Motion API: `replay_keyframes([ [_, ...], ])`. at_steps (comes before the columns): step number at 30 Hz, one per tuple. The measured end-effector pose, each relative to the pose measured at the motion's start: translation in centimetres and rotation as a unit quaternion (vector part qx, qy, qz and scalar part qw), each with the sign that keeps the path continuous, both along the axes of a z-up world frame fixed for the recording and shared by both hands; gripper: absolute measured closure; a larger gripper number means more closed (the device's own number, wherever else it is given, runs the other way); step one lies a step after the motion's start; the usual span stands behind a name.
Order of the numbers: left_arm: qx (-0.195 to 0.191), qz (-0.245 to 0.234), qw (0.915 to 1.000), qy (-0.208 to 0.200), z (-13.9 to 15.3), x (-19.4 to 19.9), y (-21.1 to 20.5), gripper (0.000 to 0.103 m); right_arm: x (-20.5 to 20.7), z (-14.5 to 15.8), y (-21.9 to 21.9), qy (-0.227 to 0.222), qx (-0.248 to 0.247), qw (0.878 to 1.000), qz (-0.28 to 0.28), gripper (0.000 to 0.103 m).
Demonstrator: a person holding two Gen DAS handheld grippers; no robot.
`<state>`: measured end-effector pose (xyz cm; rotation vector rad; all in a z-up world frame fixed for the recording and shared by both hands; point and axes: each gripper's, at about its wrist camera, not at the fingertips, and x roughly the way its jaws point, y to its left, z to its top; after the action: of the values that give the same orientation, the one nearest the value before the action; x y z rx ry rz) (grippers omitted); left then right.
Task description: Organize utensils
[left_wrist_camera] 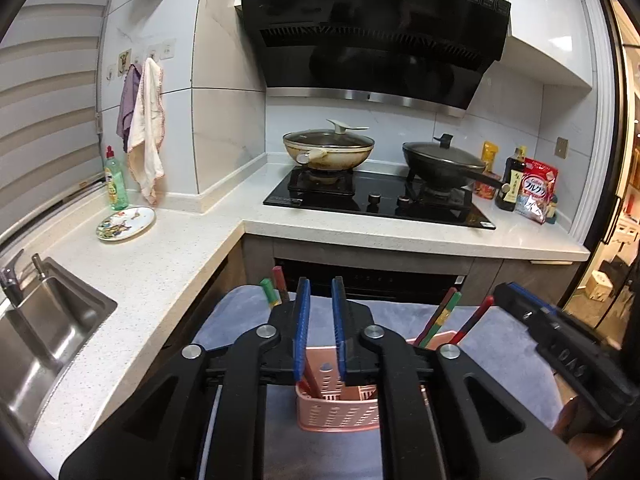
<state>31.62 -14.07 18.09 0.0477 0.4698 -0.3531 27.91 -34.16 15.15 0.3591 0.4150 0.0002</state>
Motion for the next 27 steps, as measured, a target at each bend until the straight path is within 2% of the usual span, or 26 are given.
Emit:
replay_keyframes([
  [2,-0.001,0.004,1.0000,0.001,0.1,-0.3,0.2,0.083,-0.8,0.6,-0.1,-0.005,0.000,1.000,-0.001,0.088],
  [5,-0.003,0.013,0.9999,-0.001,0.5,-1.1,0.7,0.069,-2.1,1.6,-0.2,-0.014,-0.002,1.000,0.000,0.088],
  [11,0.011,0.028,0.9994,-0.014,1.2,-3.7,1.5,0.064,-5.7,2.7,0.2,-0.023,-0.002,1.000,0.013,0.088],
  [13,0.015,0.033,0.9991,-0.020,1.4,-4.7,1.9,0.052,-7.2,2.7,0.8,-0.019,-0.012,1.000,0.019,0.088],
  [18,0.025,0.033,0.9988,-0.027,1.3,-8.1,3.0,0.051,-11.1,2.4,2.2,-0.011,-0.027,0.999,0.032,0.088],
  [19,0.028,0.034,0.9987,-0.026,1.1,-8.7,3.2,0.050,-12.1,2.1,2.5,-0.009,-0.027,0.999,0.036,0.087],
  [21,0.037,0.033,0.9985,-0.024,0.6,-10.2,3.9,0.047,-13.7,1.5,3.0,-0.003,-0.027,0.999,0.042,0.075],
  [22,0.041,0.033,0.9984,-0.021,0.3,-11.0,4.2,0.045,-14.5,1.1,3.3,0.001,-0.030,0.999,0.044,0.073],
  [27,0.042,0.031,0.9986,0.003,-2.0,-14.0,6.5,0.041,-18.8,-1.8,5.3,0.033,-0.054,0.997,0.050,0.072],
])
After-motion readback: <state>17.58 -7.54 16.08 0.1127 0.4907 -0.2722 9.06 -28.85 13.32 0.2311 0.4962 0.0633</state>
